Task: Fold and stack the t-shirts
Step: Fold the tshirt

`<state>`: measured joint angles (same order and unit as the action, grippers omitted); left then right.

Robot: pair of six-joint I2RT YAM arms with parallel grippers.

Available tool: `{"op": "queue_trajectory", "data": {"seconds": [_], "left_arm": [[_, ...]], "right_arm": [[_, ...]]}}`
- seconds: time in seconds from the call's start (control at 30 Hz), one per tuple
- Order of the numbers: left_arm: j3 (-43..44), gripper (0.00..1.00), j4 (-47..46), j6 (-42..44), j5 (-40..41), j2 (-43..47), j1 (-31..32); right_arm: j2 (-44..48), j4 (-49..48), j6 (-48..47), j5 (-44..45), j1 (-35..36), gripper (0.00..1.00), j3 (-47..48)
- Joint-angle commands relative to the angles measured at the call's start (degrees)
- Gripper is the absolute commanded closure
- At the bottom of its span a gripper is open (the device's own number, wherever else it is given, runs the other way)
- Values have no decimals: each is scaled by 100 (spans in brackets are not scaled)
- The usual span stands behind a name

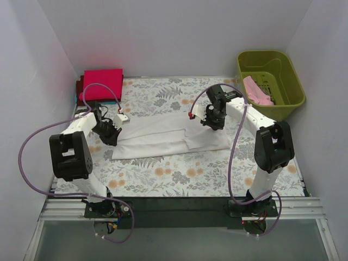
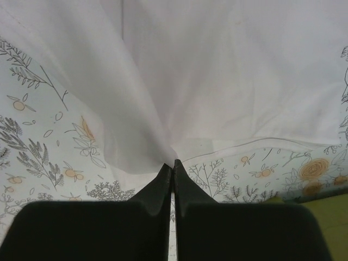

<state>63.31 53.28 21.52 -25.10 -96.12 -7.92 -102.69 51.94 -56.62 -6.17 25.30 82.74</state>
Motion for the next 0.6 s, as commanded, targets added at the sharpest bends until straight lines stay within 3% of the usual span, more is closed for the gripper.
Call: {"op": "queue_trajectory", "data": {"seconds": [0.0, 0.57], "left_arm": [[304, 100, -283, -192, -118, -56, -34], [682, 100, -239, -157, -38, -469, -34]], "right_arm": [[-232, 176, -499, 2, -60, 99, 444], [-831, 229, -649, -24, -157, 99, 1007]]}}
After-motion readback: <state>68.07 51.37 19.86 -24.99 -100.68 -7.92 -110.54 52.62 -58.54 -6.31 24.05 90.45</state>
